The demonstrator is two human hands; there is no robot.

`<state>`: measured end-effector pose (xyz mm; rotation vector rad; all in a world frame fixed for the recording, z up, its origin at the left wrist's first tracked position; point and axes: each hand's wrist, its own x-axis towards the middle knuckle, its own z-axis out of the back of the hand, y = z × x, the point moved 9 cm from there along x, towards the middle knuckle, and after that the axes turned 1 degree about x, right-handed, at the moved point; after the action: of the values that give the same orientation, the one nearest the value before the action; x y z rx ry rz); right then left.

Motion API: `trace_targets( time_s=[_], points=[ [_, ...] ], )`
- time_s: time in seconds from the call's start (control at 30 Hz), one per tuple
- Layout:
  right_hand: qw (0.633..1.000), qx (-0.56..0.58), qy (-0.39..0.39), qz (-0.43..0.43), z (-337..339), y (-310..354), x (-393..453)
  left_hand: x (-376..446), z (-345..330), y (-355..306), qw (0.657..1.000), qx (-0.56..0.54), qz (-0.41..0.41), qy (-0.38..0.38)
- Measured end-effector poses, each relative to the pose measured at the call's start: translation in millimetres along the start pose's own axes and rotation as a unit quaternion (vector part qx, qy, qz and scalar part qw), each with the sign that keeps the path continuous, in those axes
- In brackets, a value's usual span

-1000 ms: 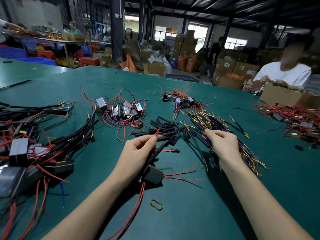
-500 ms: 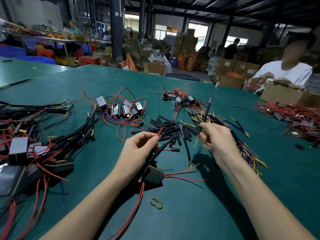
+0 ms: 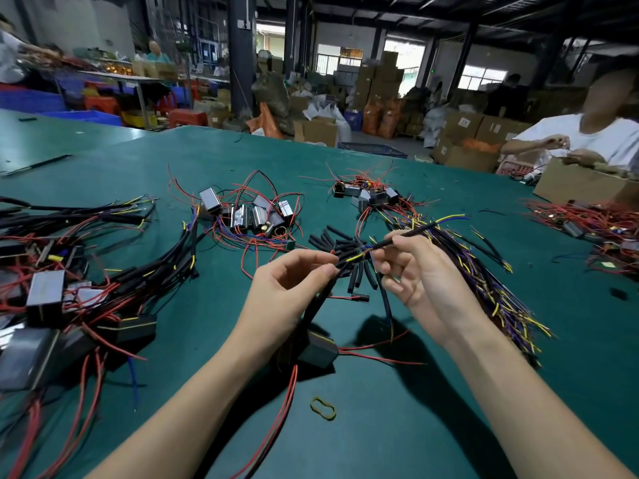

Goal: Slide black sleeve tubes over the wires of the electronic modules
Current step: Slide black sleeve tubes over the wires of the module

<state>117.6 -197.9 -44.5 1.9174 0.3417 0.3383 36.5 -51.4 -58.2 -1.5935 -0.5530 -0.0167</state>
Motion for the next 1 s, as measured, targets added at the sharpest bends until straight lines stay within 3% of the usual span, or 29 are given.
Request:
trace_targets(
  time_s=[0.43, 0.67, 1.0],
  points=[
    [1.000, 0.015, 0.016, -0.007, -1, -7, 1, -9, -23, 2, 0.994, 0.037, 0.039, 0.094],
    [1.000, -0.028, 0.012, 0.004, 0, -6, -3, -6, -19, 9, 0.995, -0.018, 0.073, 0.061],
    [0.994, -0.110, 0.019, -0.012, 2, -11, 0, -5, -18, 5, 0.997, -0.013, 0.043, 0.061]
  ],
)
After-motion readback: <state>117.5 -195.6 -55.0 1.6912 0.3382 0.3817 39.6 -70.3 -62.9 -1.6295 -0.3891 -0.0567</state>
